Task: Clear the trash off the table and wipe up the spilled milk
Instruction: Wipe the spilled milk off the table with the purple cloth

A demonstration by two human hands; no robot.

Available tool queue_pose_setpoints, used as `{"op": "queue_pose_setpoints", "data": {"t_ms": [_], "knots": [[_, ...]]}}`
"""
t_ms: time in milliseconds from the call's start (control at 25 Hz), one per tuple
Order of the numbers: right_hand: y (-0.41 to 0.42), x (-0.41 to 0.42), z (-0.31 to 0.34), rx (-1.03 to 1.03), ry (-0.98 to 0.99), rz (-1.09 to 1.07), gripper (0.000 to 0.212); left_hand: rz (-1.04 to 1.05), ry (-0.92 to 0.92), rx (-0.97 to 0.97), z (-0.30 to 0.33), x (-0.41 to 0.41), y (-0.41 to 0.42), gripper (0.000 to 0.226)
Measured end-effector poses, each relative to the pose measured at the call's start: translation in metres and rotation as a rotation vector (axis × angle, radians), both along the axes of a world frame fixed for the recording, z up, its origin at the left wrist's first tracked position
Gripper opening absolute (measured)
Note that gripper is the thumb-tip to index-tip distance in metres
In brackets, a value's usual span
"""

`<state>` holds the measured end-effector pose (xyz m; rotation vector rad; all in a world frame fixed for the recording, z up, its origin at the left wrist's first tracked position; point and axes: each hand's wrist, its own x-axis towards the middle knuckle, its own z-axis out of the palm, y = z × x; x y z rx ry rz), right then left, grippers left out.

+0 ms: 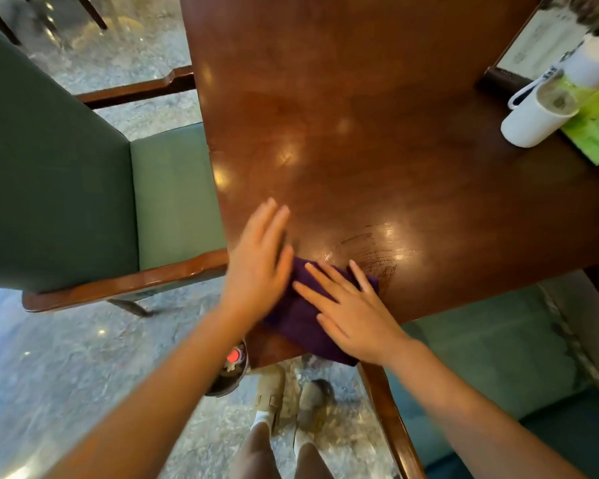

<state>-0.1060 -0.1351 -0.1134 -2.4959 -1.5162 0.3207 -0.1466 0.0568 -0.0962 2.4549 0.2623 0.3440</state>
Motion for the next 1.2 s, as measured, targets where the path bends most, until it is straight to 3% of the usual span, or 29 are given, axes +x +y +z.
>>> {"op": "queue_pose_setpoints", "data": {"t_ms": [120,240,400,560,960,1200], "knots": [[-0.015,0.002,0.01,0.065,-0.032,-0.205,0.063,-0.156,0.057,0.079,-0.006,-0.054,-0.057,0.043],[-0.031,-0.011,0.012,0.218,-0.076,-0.246,0.044,-0.199,0.153,0.163,-0.011,-0.059,-0.072,0.05],[-0.035,-0.028,0.007,0.1,0.024,-0.242,0.061,-0.192,0.235,0.2,-0.009,-0.056,-0.069,0.056],[-0.033,-0.034,0.004,0.048,0.115,-0.299,0.064,-0.168,0.321,0.2,-0.005,-0.053,-0.07,0.056],[-0.042,-0.05,0.018,0.103,0.231,-0.354,0.042,-0.213,0.458,0.253,0.008,-0.076,-0.072,0.043],[-0.041,-0.032,0.052,0.046,0.479,-0.324,0.031,-0.332,0.6,0.09,0.05,-0.061,-0.058,0.027]]}}
